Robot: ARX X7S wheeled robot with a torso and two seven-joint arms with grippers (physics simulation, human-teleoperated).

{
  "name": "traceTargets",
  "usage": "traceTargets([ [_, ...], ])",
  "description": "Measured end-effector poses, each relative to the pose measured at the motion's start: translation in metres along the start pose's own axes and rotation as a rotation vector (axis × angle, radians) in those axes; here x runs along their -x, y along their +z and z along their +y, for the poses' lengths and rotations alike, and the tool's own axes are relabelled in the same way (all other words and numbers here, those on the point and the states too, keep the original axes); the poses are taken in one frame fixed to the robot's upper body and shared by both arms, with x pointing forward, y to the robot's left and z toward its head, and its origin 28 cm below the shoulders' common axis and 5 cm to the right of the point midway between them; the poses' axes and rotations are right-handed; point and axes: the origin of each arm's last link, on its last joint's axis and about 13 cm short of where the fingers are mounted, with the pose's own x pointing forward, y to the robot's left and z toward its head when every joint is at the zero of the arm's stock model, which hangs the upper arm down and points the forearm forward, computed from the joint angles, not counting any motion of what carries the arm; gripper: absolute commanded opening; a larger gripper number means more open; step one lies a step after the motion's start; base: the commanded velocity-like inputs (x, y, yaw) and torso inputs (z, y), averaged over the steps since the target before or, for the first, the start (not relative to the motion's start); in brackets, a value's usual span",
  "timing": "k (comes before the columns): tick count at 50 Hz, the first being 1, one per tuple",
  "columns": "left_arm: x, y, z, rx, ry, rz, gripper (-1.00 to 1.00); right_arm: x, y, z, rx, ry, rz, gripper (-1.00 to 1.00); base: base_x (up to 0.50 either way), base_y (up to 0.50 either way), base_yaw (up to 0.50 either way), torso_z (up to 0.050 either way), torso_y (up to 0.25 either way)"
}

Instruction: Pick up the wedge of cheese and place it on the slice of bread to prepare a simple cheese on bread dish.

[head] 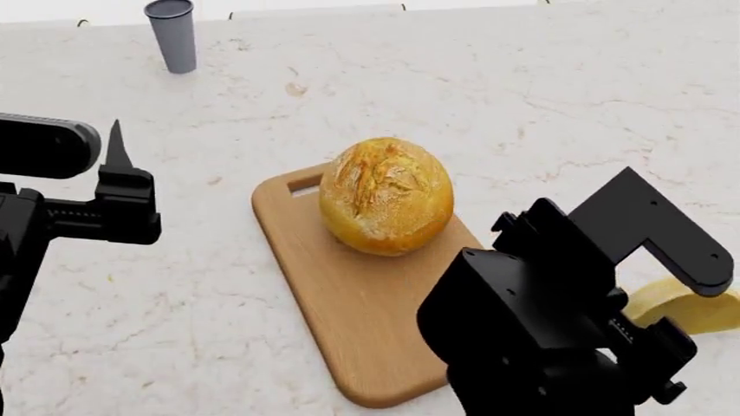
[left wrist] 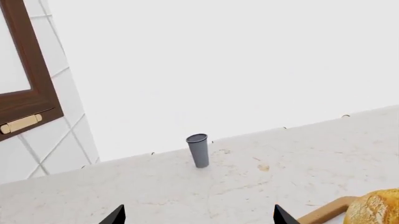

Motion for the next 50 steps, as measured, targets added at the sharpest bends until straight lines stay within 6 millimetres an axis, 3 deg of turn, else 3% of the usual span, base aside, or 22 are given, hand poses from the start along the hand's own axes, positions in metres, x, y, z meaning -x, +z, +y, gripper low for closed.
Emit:
traceTargets([
  [20, 0.0, 0.0, 0.0, 0.002, -0.001, -0.003, 1.0, -0.01, -0.008, 0.023, 0.022, -0.076, 0.008, 1.0, 0.0, 0.0, 0.0, 0.0, 0.0],
  [34, 0.001, 0.0, 0.0, 0.003, -0.003, -0.005, 1.0, -0.027, -0.01, 0.036, 0.043, -0.127, 0.04, 1.0, 0.0, 0.0, 0.0, 0.0, 0.0],
  [50, 0.001, 0.0, 0.0, 0.003, -0.004, -0.005, 1.0, -0.044, -0.011, 0.039, 0.05, -0.189, 0.04, 1.0, 0.0, 0.0, 0.0, 0.0, 0.0],
])
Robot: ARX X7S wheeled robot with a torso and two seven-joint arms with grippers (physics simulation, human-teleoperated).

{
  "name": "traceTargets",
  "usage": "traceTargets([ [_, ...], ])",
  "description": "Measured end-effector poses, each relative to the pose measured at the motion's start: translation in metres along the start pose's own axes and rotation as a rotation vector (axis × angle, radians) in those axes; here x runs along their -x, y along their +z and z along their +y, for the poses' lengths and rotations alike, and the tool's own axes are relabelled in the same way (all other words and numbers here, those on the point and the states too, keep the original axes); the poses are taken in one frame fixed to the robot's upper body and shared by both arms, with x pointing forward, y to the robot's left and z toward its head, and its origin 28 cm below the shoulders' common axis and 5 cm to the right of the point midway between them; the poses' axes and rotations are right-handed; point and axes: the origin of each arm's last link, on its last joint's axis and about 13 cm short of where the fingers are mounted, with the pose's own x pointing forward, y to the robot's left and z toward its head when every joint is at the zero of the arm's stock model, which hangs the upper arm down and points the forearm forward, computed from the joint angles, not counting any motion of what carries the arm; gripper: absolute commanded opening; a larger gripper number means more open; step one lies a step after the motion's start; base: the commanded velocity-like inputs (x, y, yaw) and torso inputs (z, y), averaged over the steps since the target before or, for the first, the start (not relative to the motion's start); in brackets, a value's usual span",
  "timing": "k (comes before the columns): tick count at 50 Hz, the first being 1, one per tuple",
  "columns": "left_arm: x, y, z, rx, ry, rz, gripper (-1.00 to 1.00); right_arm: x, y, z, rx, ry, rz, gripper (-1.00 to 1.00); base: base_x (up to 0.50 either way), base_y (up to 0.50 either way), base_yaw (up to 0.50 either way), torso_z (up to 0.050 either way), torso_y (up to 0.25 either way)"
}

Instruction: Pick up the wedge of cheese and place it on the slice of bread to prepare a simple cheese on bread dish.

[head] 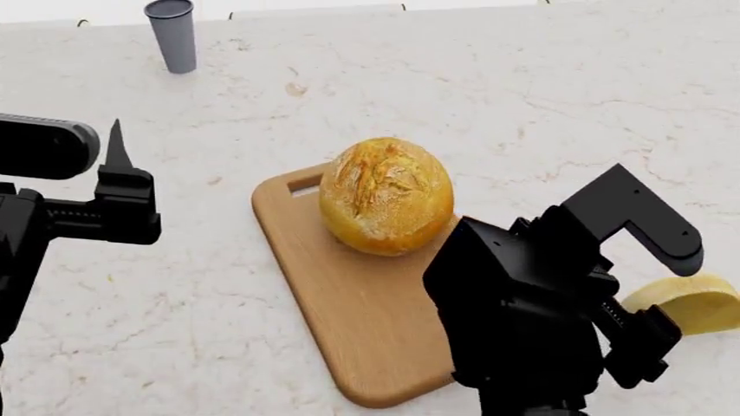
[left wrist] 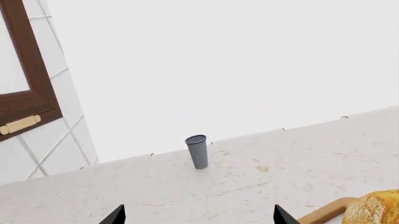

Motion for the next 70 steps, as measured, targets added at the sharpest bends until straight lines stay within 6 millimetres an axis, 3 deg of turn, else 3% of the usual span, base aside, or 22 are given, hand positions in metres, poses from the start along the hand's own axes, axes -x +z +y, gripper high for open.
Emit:
traceTargets([
  [29, 0.0, 0.0, 0.0, 0.0, 0.0, -0.002, 1.0, -0.016, -0.011, 0.005, 0.044, -0.023, 0.075, 1.0, 0.0, 0.0, 0.0, 0.0, 0.0],
  [30, 0.0, 0.0, 0.0, 0.0, 0.0, -0.002, 1.0, -0.016, -0.011, 0.005, 0.043, -0.025, 0.076, -1.0, 0.0, 0.0, 0.0, 0.0, 0.0],
  [48, 0.0, 0.0, 0.0, 0.0, -0.002, -0.001, 1.0, -0.007, -0.003, -0.002, 0.019, -0.024, -0.009, -1.0, 0.0, 0.0, 0.0, 0.0, 0.0],
  [59, 0.0, 0.0, 0.0, -0.001, -0.001, -0.002, 1.0, 0.026, 0.026, -0.017, 0.13, 0.154, -0.34, -1.0, 0.0, 0.0, 0.0, 0.0, 0.0],
  [70, 0.001, 0.0, 0.0, 0.0, 0.0, -0.002, 1.0, 0.048, 0.039, -0.036, 0.294, 0.299, -0.649, -1.0, 0.0, 0.0, 0.0, 0.0, 0.0],
])
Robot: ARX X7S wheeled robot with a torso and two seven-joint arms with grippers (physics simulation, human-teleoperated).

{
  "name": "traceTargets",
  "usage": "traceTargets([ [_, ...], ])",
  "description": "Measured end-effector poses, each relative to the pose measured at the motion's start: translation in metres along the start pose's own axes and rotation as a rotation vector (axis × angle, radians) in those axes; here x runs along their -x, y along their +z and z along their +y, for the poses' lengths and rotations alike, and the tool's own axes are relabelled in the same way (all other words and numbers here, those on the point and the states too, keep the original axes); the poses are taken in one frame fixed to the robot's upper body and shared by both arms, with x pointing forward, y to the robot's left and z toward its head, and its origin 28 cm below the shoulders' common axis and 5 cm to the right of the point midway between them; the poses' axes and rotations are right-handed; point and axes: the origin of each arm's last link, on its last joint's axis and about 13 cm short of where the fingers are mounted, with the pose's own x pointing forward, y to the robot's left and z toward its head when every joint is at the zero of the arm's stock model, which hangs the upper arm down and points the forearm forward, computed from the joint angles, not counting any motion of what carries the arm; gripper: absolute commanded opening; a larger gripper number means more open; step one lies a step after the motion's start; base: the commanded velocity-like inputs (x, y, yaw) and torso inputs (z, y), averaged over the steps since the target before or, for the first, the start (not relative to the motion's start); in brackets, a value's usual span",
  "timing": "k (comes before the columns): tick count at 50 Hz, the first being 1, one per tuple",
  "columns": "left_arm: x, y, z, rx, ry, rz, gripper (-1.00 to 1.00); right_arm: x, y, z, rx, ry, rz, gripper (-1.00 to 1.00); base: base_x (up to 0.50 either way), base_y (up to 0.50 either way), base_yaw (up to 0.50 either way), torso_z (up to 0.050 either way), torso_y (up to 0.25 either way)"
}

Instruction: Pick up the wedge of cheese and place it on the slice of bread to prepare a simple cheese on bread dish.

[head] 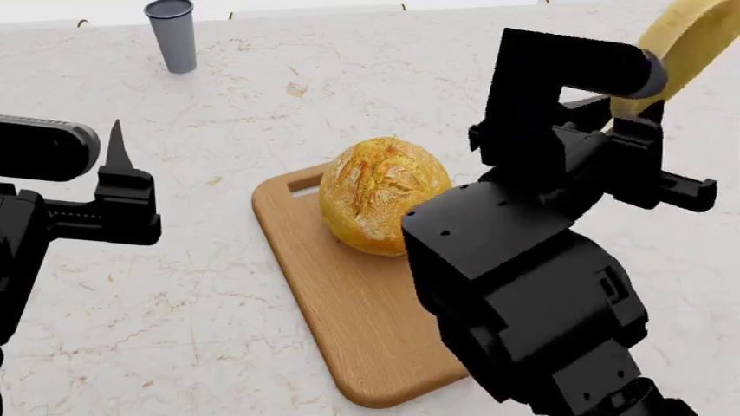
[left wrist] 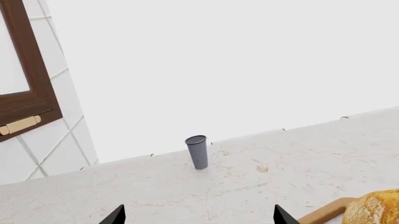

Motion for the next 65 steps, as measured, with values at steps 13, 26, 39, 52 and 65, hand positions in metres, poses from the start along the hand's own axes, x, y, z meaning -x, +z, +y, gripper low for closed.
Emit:
traceTargets([
  [13, 0.0, 0.001, 0.0, -0.001, 0.002, 0.003, 1.0, 0.013, 0.008, -0.028, 0.453, 0.195, -0.505, -1.0, 0.0, 0.0, 0.0, 0.0, 0.0],
  [26, 0.0, 0.001, 0.0, 0.0, 0.004, 0.003, 1.0, 0.004, 0.007, -0.051, 0.818, 0.236, -0.797, -1.0, 0.0, 0.0, 0.0, 0.0, 0.0],
  [39, -0.001, 0.002, 0.0, 0.001, 0.005, 0.005, 1.0, -0.01, 0.008, -0.069, 0.981, 0.353, -0.87, -1.0, 0.0, 0.0, 0.0, 0.0, 0.0],
  [52, -0.001, 0.001, 0.0, 0.0, 0.005, 0.007, 1.0, -0.013, 0.001, -0.079, 1.051, 0.501, -0.845, -1.0, 0.0, 0.0, 0.0, 0.0, 0.0],
  [65, -0.001, 0.001, 0.0, 0.002, 0.005, 0.005, 1.0, -0.022, -0.002, -0.068, 1.12, 0.575, -0.813, -1.0, 0.0, 0.0, 0.0, 0.0, 0.001],
])
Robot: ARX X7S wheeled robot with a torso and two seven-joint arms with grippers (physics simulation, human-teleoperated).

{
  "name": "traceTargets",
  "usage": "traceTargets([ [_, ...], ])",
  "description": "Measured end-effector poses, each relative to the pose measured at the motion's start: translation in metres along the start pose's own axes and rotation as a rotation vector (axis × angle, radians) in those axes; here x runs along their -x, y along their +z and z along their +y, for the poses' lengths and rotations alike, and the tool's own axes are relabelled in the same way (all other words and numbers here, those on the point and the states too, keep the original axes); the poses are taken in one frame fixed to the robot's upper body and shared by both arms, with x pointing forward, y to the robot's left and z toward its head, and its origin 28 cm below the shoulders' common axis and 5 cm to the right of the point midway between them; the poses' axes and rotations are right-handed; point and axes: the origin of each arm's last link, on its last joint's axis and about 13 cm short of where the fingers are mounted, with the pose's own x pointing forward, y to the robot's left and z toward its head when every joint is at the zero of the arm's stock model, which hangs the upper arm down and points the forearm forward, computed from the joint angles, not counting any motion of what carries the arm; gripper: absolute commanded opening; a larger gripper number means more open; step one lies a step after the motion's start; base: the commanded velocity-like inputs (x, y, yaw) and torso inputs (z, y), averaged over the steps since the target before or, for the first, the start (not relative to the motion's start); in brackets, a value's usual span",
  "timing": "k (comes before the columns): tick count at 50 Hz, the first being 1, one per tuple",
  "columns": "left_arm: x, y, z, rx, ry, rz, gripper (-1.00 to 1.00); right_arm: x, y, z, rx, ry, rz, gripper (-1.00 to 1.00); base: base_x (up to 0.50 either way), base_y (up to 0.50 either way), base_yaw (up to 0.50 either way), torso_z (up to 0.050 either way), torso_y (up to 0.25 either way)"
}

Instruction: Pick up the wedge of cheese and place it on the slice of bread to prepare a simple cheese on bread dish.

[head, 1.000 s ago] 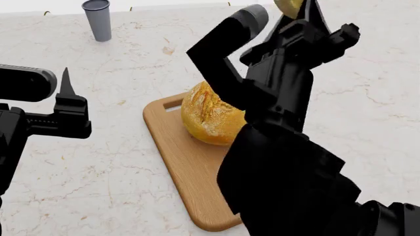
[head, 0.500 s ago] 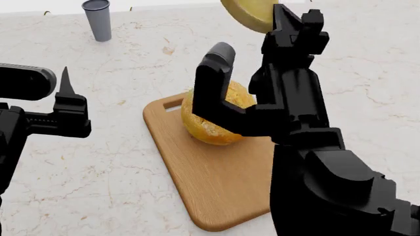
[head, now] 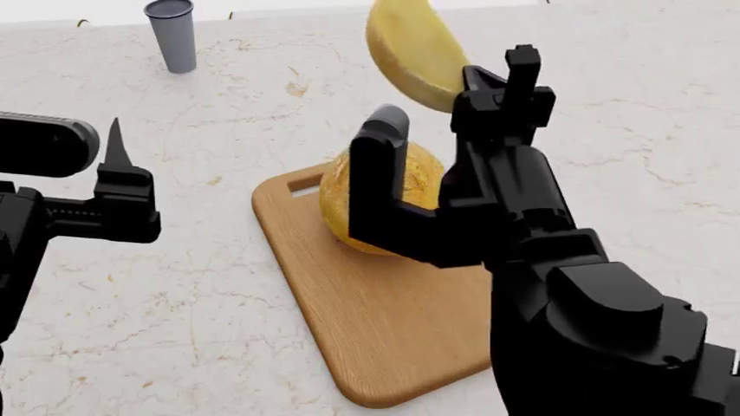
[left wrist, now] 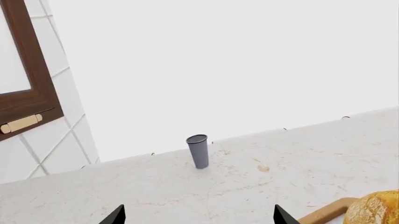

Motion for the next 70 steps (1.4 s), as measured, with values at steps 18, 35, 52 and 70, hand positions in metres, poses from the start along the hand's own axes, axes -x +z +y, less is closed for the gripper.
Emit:
traceTargets([
  [18, 0.0, 0.0, 0.0, 0.002, -0.001, -0.003, 1.0, -0.01, 0.0, 0.009, 0.073, 0.153, 0.001, -1.0, 0.0, 0.0, 0.0, 0.0, 0.001],
  [35, 0.0, 0.0, 0.0, 0.005, -0.003, -0.002, 1.0, -0.012, 0.008, 0.006, 0.03, 0.363, -0.067, -1.0, 0.0, 0.0, 0.0, 0.0, 0.0],
  [52, 0.001, 0.001, 0.0, 0.007, -0.004, -0.005, 1.0, -0.026, 0.011, -0.011, -0.013, 0.434, -0.049, -1.0, 0.0, 0.0, 0.0, 0.0, 0.001],
  [70, 0.001, 0.001, 0.0, 0.009, -0.005, -0.008, 1.0, -0.036, 0.011, -0.013, -0.001, 0.453, -0.011, -1.0, 0.0, 0.0, 0.0, 0.0, 0.0],
])
